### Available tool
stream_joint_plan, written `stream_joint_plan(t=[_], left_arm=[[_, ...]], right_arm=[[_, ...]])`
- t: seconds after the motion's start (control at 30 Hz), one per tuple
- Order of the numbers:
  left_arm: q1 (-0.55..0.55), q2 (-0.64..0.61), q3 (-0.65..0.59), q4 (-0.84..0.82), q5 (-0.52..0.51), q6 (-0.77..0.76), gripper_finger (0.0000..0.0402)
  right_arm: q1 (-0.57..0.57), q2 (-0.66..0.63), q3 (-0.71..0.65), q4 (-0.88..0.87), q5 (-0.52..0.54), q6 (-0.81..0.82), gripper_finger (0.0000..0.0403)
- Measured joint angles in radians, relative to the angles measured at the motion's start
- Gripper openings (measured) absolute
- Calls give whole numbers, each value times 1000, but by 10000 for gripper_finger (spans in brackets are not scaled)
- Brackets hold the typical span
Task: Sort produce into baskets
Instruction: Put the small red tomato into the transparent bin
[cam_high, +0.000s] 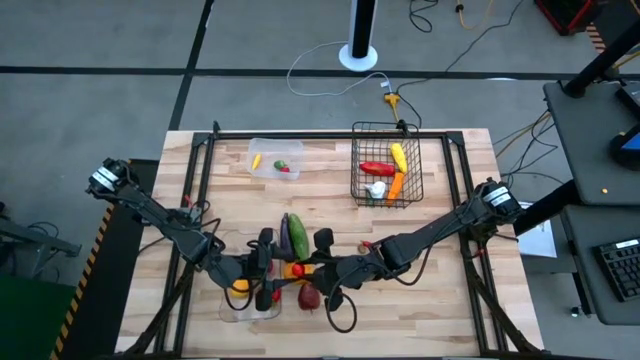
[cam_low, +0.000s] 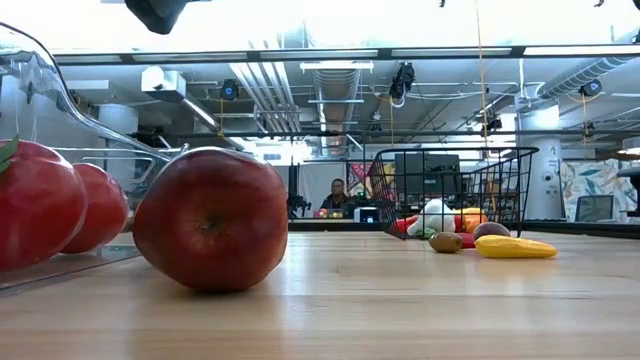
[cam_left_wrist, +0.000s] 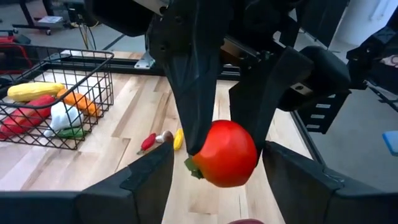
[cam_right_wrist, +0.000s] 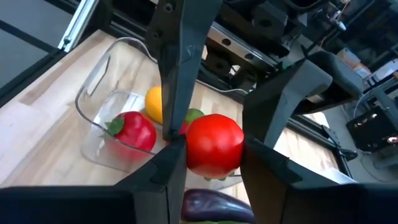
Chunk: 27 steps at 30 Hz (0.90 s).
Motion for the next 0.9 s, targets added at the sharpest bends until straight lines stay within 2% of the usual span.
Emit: stream_joint_plan(t=[0.4,0.9], left_arm=[[1,0,0,-5,3,-3,107],[3,0,0,-19,-2,-3,104]], right_arm=[[1,0,0,-6,11,7,171],[0,0,0,-6,69,26,230]])
